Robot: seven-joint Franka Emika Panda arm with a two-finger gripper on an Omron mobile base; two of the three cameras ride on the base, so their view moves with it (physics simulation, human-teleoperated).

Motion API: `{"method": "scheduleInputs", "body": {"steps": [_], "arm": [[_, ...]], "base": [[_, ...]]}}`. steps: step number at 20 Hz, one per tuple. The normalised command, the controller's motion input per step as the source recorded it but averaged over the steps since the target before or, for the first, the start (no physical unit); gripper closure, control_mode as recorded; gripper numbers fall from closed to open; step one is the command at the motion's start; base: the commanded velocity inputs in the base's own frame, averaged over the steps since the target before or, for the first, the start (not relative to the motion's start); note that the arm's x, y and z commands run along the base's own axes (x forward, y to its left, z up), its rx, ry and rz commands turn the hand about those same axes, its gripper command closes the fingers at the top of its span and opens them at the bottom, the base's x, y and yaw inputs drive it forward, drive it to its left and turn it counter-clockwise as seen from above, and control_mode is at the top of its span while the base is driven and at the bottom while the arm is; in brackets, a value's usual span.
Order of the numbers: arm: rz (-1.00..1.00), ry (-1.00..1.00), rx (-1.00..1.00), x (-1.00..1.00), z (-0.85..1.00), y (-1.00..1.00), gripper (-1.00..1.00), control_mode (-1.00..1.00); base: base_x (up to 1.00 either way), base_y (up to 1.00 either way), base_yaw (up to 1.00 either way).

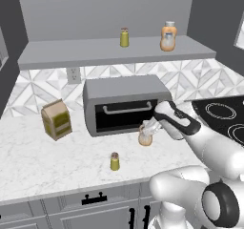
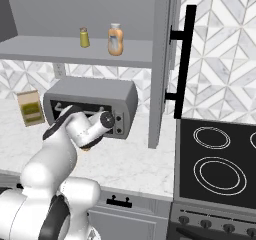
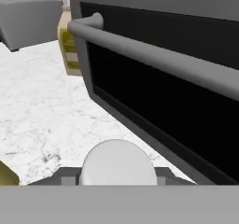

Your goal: Put the shaker and condiment bottle from the counter next to their counterparts in the cabinet.

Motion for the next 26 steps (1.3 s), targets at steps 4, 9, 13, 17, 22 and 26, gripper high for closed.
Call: {"method": "scheduleInputs", "body": {"steps": [4, 9, 13, 17, 22, 26], "arm": [[-0.13, -0.14, 0.0, 0.0, 0.54, 0.01, 1.0, -1.0], [-0.16, -0.03, 0.0, 0.0, 0.55, 0.0, 1.0, -1.0], [-0.17, -0.03, 0.0, 0.0, 0.63, 0.0, 1.0, -1.0], [-0.18, -0.04, 0.0, 0.0, 0.7, -0.14, 1.0, -1.0], [-0.17, -0.05, 0.01, -0.04, 0.7, -0.18, 1.0, -1.0], [-0.18, 0.0, 0.0, -0.17, 0.56, -0.26, 1.0, -1.0]], "base": [[0.0, 0.0, 0.0], [0.0, 0.0, 0.0], [0.0, 0.0, 0.0], [0.0, 0.0, 0.0], [0.0, 0.0, 0.0], [0.0, 0.0, 0.0]]}}
